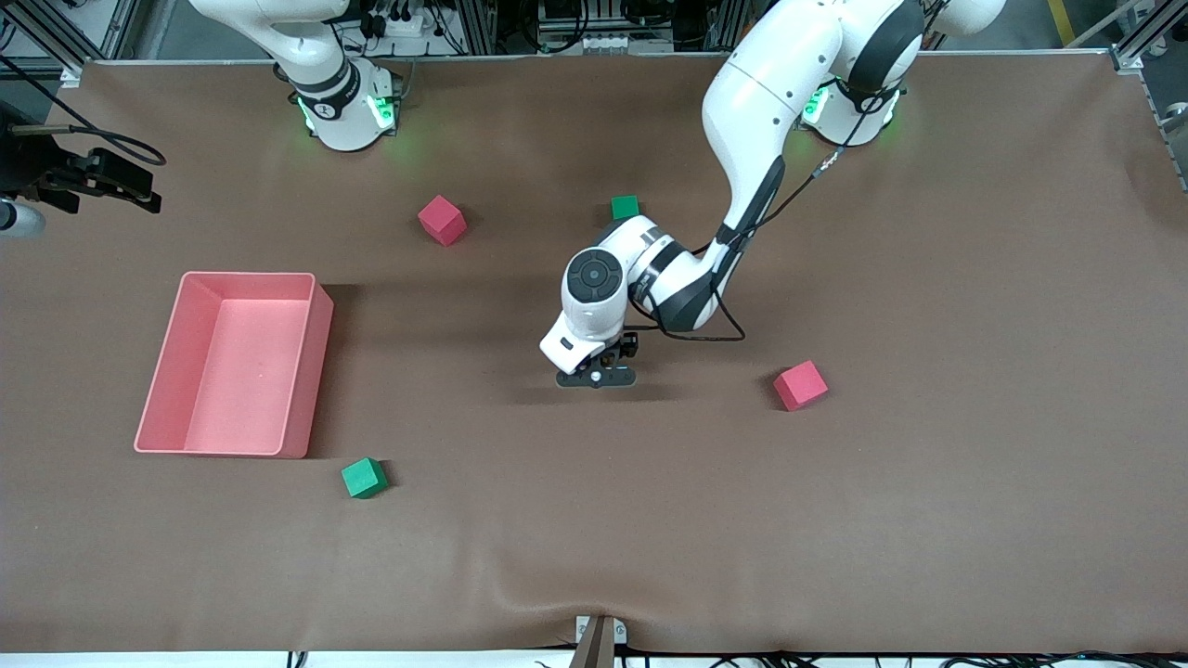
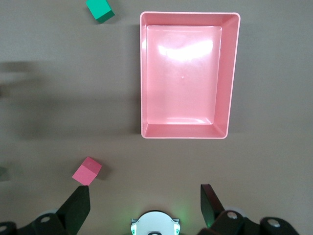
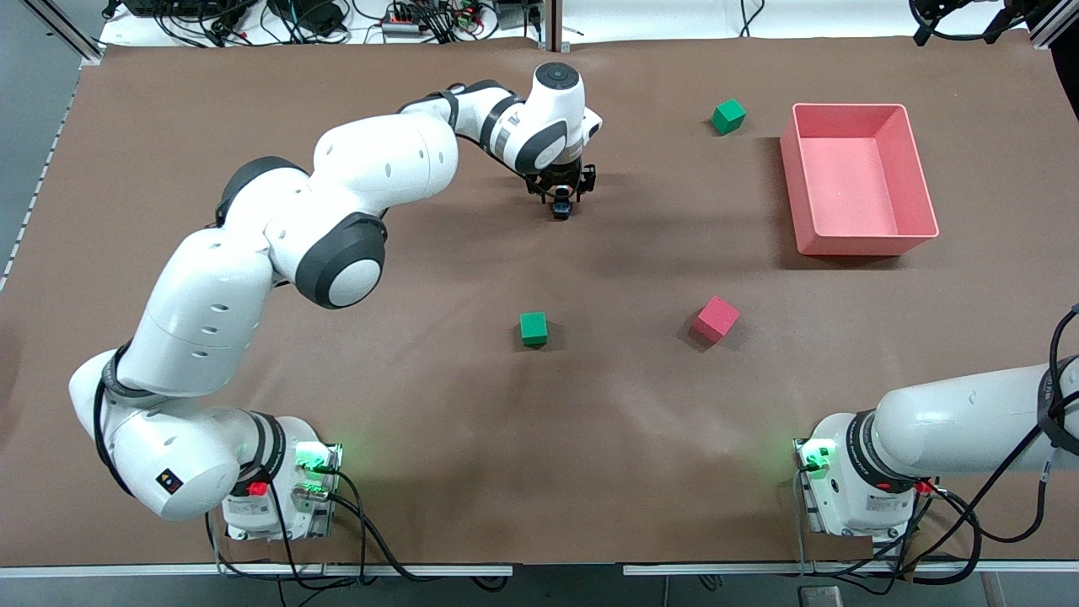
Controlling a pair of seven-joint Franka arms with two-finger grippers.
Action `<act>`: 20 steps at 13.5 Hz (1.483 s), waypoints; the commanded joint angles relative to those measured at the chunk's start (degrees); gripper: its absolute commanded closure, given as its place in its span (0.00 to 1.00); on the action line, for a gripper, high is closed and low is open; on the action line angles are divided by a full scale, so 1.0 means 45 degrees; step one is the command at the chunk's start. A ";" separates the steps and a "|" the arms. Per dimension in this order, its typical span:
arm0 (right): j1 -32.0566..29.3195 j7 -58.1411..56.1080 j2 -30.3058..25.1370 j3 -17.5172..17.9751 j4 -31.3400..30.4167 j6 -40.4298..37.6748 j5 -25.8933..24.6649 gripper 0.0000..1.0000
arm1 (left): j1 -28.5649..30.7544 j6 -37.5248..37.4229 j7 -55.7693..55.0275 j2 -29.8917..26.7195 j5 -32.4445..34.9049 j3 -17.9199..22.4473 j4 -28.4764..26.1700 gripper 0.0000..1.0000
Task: Place and upright button with both arms
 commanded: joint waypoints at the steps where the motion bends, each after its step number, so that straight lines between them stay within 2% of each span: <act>1: -0.0260 0.0001 -0.0123 0.0108 -0.0058 0.0026 0.0253 0.00 | -0.0109 0.0182 0.0107 0.0123 0.0215 0.0119 0.0185 0.27; 4: -0.0632 -0.0038 -0.0104 0.0108 -0.0097 0.0065 0.0507 0.00 | -0.0109 0.0163 0.0126 0.0142 0.0215 0.0119 0.0185 0.51; 7: -0.0593 -0.0116 -0.0104 0.0108 -0.0097 0.0532 0.0488 0.00 | -0.0089 0.0182 0.0127 0.0142 0.0215 0.0119 0.0185 0.55; 9: -0.0496 -0.0155 -0.0065 0.0127 -0.0136 0.0651 0.0313 0.00 | -0.0089 0.0182 0.0107 0.0103 0.0215 0.0119 0.0185 0.71; 10: -0.0456 -0.0155 -0.0065 0.0147 -0.0136 0.0786 0.0196 0.00 | -0.0070 0.0163 0.0068 -0.0013 0.0215 0.0119 0.0185 0.85; 12: -0.0475 -0.0155 -0.0045 0.0147 -0.0155 0.1137 0.0098 0.00 | 0.0047 0.0162 0.0048 -0.0480 0.0156 0.0119 0.0185 0.96; 13: -0.0437 -0.0136 -0.0045 0.0147 -0.0175 0.1410 0.0059 0.00 | 0.0105 0.0085 0.0029 -0.0696 0.0176 0.0158 0.0185 0.96; 14: -0.0417 0.0000 0.0032 0.0147 -0.0156 0.1490 0.0039 0.00 | 0.0164 -0.0070 -0.0010 -0.1007 0.0196 0.0178 0.0185 1.00; 20: -0.0845 0.0040 0.0229 0.0088 0.0058 0.1453 0.0058 0.00 | 0.0243 -0.1361 -0.0747 -0.2766 0.0254 0.0665 0.0049 1.00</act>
